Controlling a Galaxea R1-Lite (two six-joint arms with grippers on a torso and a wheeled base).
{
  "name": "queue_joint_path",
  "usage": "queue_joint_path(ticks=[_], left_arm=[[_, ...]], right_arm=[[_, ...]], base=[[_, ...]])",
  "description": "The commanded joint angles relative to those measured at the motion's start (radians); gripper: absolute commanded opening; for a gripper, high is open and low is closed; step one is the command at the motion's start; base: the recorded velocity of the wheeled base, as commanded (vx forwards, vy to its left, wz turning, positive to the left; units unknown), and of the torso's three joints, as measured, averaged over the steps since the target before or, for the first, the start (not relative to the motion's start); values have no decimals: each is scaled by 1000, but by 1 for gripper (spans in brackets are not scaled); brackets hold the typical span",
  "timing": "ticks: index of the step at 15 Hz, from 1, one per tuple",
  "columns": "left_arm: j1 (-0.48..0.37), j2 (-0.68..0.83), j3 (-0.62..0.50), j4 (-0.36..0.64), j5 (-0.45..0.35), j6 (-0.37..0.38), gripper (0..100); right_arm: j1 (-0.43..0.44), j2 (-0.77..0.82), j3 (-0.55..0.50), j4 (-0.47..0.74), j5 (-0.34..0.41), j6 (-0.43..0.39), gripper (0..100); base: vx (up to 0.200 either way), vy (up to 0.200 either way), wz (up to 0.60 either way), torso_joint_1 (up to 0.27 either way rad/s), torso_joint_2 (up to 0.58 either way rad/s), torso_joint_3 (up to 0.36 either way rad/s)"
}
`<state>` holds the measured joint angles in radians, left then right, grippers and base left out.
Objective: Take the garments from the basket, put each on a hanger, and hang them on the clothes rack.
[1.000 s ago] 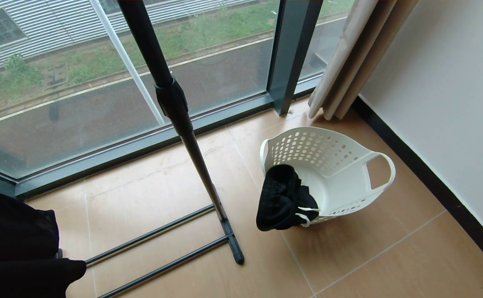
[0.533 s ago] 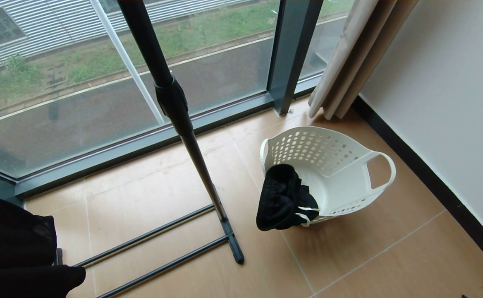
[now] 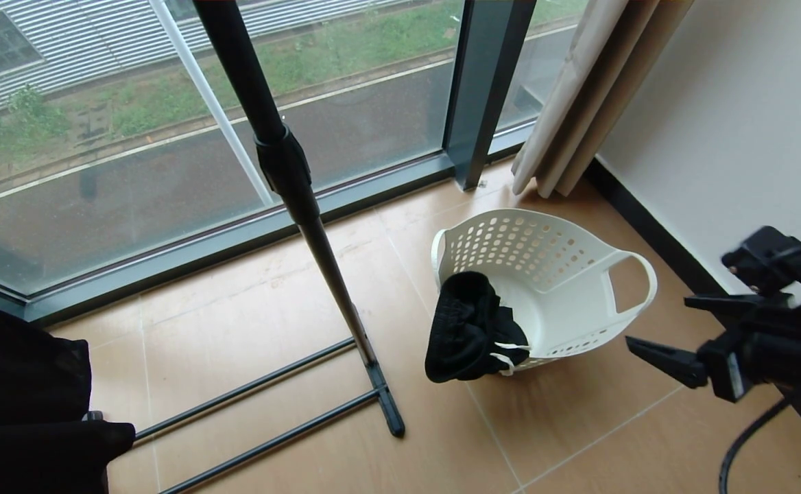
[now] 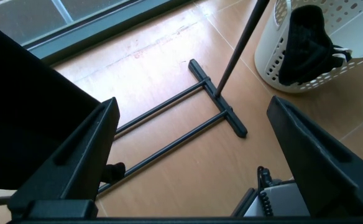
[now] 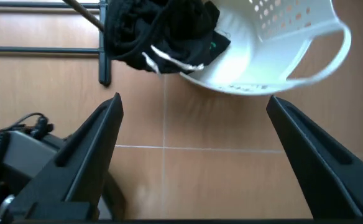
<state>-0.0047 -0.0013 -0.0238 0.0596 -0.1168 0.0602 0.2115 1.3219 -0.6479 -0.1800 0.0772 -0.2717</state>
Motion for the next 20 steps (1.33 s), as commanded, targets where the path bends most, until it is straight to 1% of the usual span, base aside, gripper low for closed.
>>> queue_joint_path(ticks=[1,2,4,5,7,9,10,12,13,14,15,20], left_arm=[[0,1,-1,0,0,-2,100],[0,1,-1,-1,0,-5,100],[0,1,-1,0,0,-5,100],[0,1,-1,0,0,-5,100],[0,1,-1,0,0,-5,100],[0,1,-1,0,0,-5,100],[0,1,-1,0,0,-5,100],[0,1,-1,0,0,-5,100],[0,1,-1,-1,0,-5,100],[0,1,-1,-1,0,-5,100],[0,1,-1,0,0,-5,100],[0,1,-1,0,0,-5,100]], right_arm=[[77,315,-228,2,-71,-147,100],[91,398,-302,2,-100,-193,100],[121,539,-438,2,-169,-258,100],[131,635,-542,5,-203,-300,100],[154,738,-661,34,-212,-319,100],[169,807,-727,57,-215,-319,100],[177,847,-757,57,-229,-319,100],[178,892,-797,57,-235,-319,100],[178,936,-845,60,-238,-319,100],[178,961,-868,59,-249,-317,100],[177,978,-888,60,-275,-317,100],[160,1042,-955,59,-280,-316,100]], base=[[0,0,0,0,0,0],[0,0,0,0,0,0],[0,0,0,0,0,0],[0,0,0,0,0,0],[0,0,0,0,0,0],[0,0,0,0,0,0],[0,0,0,0,0,0],[0,0,0,0,0,0],[0,0,0,0,0,0],[0,0,0,0,0,0],[0,0,0,0,0,0],[0,0,0,0,0,0]])
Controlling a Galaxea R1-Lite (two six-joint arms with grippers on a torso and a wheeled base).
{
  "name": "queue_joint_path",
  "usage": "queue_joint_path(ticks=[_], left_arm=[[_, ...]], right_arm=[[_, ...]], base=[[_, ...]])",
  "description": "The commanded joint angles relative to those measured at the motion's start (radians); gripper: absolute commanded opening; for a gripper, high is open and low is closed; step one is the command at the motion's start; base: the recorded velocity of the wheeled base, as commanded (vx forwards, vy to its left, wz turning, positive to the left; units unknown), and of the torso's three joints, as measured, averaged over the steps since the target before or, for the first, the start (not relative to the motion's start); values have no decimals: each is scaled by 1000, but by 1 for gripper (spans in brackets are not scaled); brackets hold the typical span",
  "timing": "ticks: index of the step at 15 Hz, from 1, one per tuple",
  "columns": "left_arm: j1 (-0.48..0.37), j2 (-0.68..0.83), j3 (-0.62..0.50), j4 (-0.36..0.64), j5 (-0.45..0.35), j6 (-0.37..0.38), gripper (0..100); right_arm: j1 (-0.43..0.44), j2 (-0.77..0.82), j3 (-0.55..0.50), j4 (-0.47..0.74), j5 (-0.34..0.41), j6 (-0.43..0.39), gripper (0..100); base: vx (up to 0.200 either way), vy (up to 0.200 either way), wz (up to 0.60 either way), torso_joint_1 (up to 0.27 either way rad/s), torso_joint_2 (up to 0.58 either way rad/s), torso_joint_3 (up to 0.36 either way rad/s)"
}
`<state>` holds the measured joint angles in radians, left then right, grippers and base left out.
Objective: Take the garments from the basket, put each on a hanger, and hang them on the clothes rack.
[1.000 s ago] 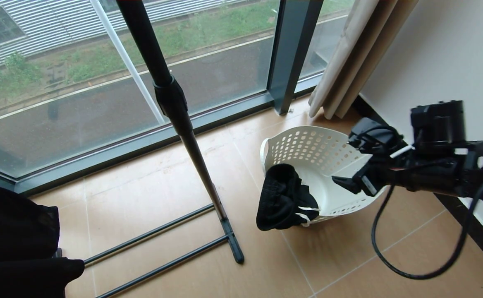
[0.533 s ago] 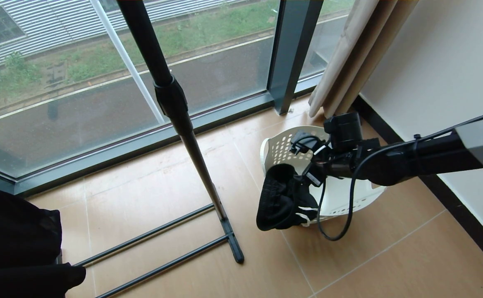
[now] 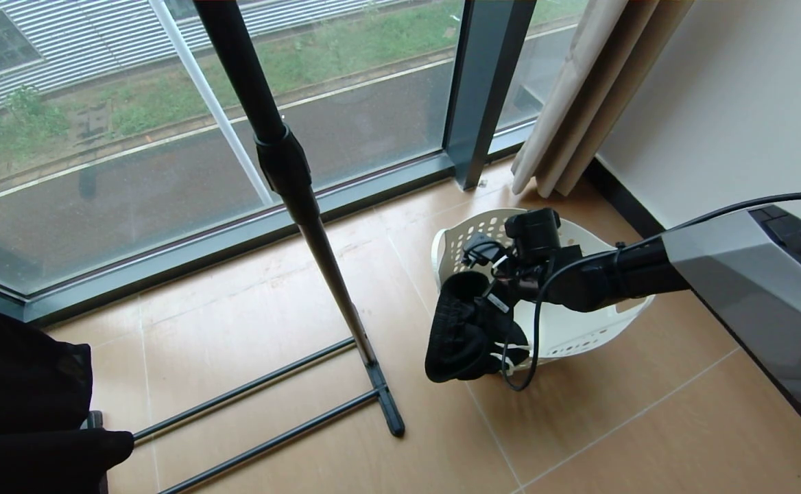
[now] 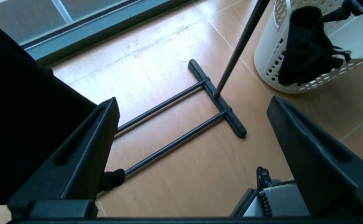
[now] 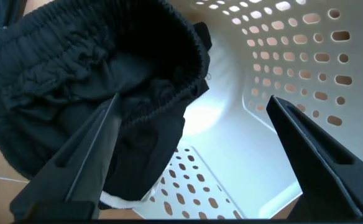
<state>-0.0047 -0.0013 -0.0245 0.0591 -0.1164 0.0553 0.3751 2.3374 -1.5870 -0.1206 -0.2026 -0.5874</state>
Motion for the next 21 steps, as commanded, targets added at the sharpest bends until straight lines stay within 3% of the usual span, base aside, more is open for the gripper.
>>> queue_joint_path(ticks=[1,13,14,21], left_arm=[[0,1,0,-1,0,0,100],[0,1,0,1,0,0,100],[0,1,0,-1,0,0,100],[0,1,0,-1,0,-2,100]], right_arm=[[-5,51,-50,-1,0,3,100],[-30,197,-246,1,2,58,100],[-30,198,-249,1,2,58,0],[-25,138,-240,1,3,140,0]], base=[[0,0,0,0,0,0],[0,0,0,0,0,0],[0,0,0,0,0,0],[0,0,0,0,0,0]])
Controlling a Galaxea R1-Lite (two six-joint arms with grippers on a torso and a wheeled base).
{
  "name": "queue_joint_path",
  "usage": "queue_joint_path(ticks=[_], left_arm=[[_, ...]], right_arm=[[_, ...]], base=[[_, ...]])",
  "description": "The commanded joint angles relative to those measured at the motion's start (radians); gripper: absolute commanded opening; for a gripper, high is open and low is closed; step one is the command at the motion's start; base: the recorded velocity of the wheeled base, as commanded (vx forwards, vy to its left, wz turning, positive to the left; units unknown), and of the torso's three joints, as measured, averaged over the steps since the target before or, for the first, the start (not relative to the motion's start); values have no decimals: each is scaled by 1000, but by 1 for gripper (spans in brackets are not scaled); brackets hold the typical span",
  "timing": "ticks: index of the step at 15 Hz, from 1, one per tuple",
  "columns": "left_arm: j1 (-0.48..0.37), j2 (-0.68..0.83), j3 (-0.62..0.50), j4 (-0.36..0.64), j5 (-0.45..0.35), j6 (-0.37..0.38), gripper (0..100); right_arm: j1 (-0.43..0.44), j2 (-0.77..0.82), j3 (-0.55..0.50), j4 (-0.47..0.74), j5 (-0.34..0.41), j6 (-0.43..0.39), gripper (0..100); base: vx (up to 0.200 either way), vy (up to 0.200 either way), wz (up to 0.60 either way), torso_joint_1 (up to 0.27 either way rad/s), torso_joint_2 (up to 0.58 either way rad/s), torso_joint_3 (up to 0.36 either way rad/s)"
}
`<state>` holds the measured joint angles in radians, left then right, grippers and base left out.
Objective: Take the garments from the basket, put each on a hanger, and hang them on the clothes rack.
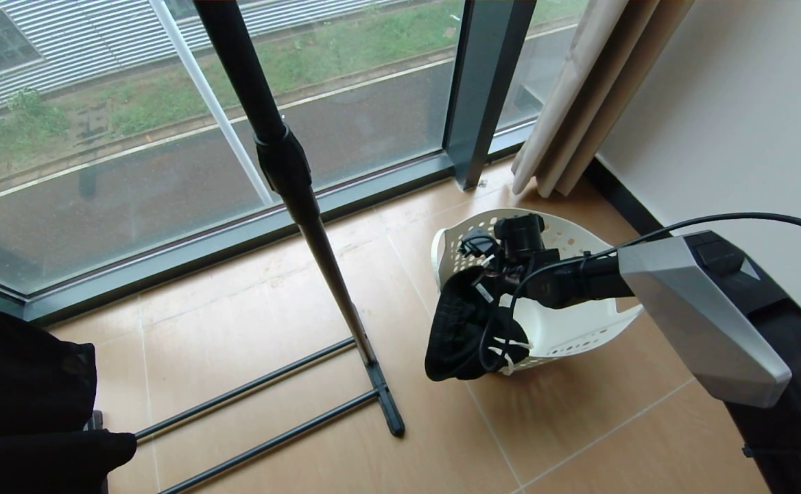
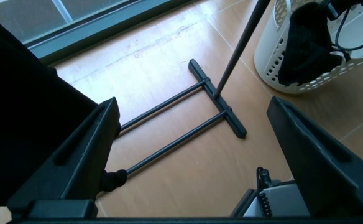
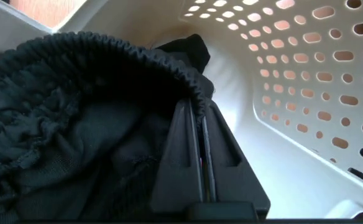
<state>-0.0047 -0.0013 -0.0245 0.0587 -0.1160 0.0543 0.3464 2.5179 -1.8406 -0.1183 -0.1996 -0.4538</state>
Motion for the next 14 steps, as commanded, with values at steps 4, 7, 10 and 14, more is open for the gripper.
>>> queue_joint_path(ticks=[4,7,10,14], left_arm=[[0,1,0,1,-2,-4,100],[0,1,0,1,-2,-5,100],[0,1,0,1,-2,-10,100],[0,1,0,1,-2,-10,100]], right_arm=[[65,-352,271,-7,8,90,0],[137,-665,572,-32,6,101,0],[209,-976,831,-75,0,119,0],[281,-1235,1075,-77,5,122,0]], base=[[0,0,0,0,0,0],[0,0,0,0,0,0],[0,0,0,0,0,0],[0,0,0,0,0,0]])
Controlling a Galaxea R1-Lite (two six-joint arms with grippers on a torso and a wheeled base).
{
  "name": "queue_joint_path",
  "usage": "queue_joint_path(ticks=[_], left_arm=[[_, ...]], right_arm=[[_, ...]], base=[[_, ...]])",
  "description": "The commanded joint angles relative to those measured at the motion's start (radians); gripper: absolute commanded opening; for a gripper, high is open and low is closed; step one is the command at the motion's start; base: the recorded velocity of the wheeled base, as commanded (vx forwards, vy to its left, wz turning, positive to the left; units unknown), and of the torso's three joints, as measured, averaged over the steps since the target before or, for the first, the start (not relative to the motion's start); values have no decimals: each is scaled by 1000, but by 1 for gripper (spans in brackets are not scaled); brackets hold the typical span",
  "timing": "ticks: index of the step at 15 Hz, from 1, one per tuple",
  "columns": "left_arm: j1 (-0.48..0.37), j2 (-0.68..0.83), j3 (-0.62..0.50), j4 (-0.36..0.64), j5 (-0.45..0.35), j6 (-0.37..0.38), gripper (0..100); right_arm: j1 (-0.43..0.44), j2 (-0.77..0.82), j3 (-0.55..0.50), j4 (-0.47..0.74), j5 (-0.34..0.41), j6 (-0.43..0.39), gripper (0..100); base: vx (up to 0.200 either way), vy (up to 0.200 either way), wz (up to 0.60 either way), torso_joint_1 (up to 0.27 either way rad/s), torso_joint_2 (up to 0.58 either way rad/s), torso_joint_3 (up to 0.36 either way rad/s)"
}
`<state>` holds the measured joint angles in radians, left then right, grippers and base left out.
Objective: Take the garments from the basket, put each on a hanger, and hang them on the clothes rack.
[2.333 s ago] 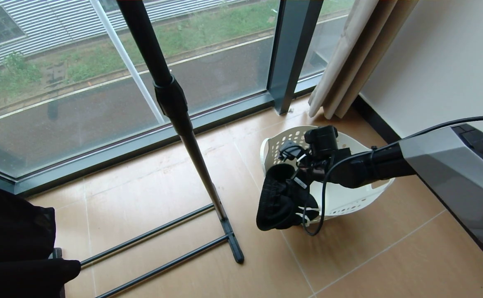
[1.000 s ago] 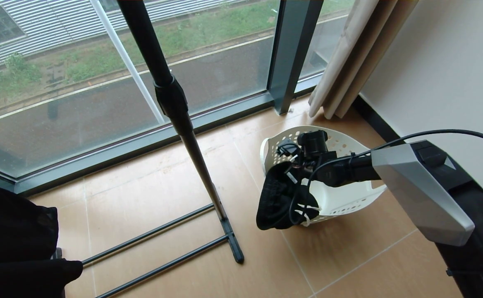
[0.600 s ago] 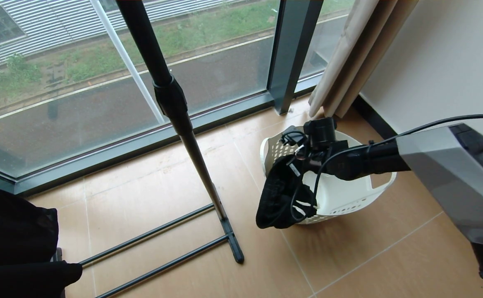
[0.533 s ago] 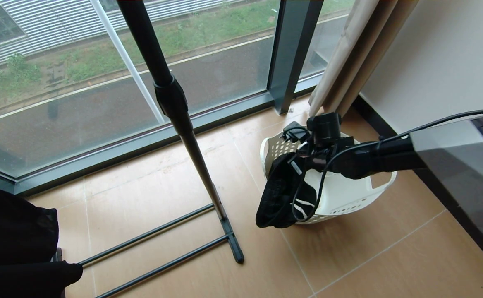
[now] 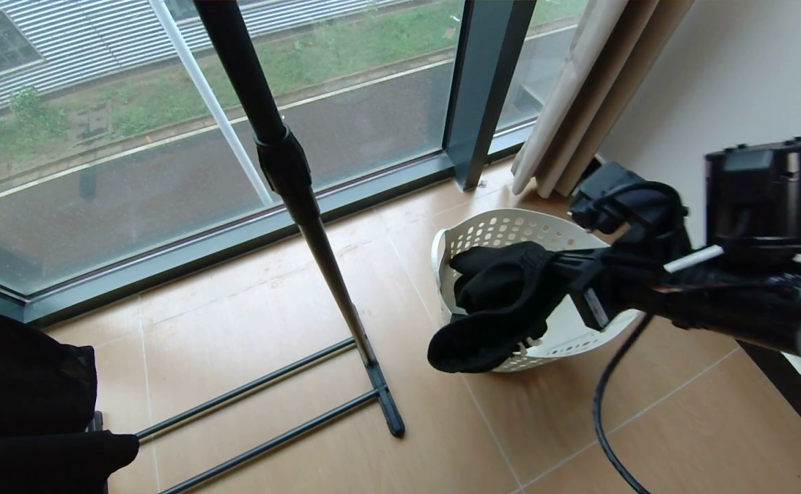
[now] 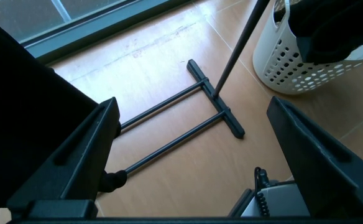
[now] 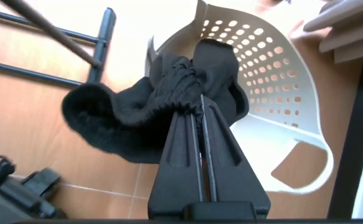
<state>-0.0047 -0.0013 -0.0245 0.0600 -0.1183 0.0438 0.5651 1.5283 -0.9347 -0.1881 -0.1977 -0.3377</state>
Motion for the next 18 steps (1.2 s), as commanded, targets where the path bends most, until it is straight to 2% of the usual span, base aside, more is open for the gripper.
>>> queue_joint_path(ticks=[1,8,18], left_arm=[[0,1,0,0,0,-2,100],[-1,1,0,0,0,-1,100],[-1,1,0,0,0,1,100]], right_arm=[[62,-243,183,-7,1,16,0],[62,-169,201,-74,0,20,0],[62,-152,201,-79,0,20,0]], base=[[0,0,0,2,2,61],[0,0,0,0,2,170],[0,0,0,1,3,202]])
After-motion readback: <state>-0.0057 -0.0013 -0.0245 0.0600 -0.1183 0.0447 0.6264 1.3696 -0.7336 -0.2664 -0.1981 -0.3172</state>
